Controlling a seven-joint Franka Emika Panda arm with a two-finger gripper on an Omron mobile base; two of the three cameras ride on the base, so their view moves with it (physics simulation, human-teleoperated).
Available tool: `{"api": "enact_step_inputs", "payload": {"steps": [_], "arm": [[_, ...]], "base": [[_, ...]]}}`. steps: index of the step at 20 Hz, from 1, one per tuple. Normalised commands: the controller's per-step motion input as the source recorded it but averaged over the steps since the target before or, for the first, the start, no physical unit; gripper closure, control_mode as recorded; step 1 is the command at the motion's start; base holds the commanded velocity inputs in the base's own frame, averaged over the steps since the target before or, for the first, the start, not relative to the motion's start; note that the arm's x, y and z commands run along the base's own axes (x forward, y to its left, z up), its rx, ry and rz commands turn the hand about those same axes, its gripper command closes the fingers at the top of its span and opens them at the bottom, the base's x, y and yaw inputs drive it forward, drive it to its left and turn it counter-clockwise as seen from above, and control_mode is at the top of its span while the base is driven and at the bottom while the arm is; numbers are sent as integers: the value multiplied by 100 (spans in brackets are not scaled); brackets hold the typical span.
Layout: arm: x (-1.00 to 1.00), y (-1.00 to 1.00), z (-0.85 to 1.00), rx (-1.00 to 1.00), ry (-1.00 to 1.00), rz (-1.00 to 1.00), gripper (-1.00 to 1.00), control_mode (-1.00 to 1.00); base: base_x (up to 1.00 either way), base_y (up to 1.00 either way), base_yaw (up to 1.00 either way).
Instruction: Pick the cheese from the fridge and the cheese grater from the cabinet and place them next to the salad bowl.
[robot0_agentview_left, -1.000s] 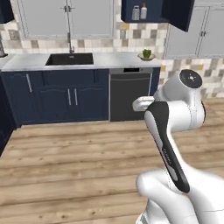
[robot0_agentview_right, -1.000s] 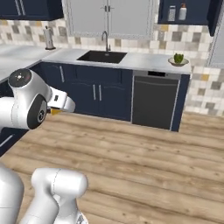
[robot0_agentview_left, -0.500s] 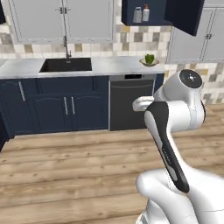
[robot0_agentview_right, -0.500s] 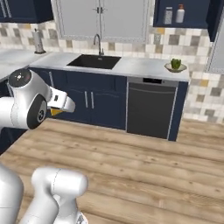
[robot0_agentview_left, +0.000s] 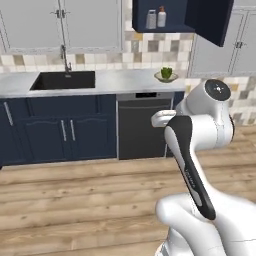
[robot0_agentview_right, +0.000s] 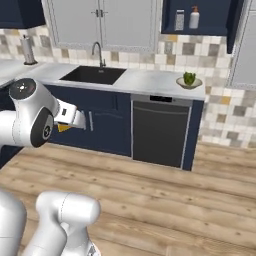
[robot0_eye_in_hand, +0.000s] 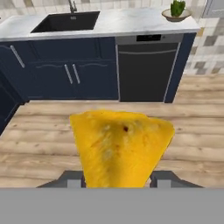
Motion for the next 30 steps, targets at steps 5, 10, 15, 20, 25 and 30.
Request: {"api": "enact_step_inputs", "payload": {"steps": [5,10,15,20,25,30], "arm": [[0,0,0,0,0,0,100,100],[0,0,0,0,0,0,100,100],[0,0,0,0,0,0,100,100],[0,0,0,0,0,0,100,100],[0,0,0,0,0,0,100,100],[0,0,0,0,0,0,100,100]], "base": [[47,-61,0],[54,-50,0],[53,-33,-11],[70,-16,-6],[76,-14,0],[79,-19,0]]}}
